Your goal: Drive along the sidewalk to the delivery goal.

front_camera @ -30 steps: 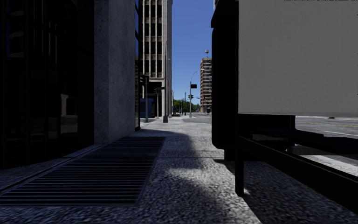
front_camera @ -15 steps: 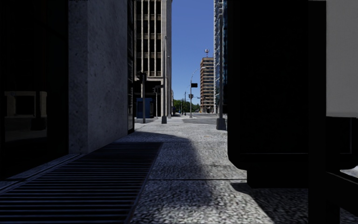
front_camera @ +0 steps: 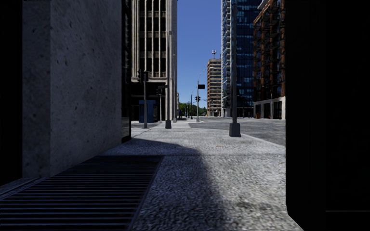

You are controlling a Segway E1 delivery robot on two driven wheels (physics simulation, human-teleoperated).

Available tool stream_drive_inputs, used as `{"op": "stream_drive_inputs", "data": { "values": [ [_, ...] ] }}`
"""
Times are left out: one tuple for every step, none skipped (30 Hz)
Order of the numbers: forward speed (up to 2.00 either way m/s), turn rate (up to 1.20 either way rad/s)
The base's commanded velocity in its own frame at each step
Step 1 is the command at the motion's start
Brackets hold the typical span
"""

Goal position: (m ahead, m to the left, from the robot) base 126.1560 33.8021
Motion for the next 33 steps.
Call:
{"op": "stream_drive_inputs", "data": {
  "values": [
    [2.00,0.00],
    [2.00,0.00],
    [2.00,0.00],
    [2.00,0.00],
    [2.00,0.00],
    [2.00,0.00],
    [2.00,0.00],
    [2.00,0.00],
    [2.00,0.00],
    [2.00,0.00],
    [2.00,0.00],
    [2.00,0.00],
    [2.00,0.00],
    [2.00,0.06],
    [2.00,0.11],
    [2.00,0.11],
    [2.00,0.12],
    [2.00,0.12],
    [2.00,0.12],
    [2.00,0.14],
    [2.00,0.15],
    [2.00,0.15],
    [2.00,0.16],
    [2.00,0.16],
    [2.00,0.17],
    [2.00,0.18],
    [2.00,0.18],
    [2.00,0.18],
    [2.00,0.16],
    [2.00,0.00],
    [2.00,0.00],
    [2.00,0.00],
    [2.00,0.00]
  ]
}}
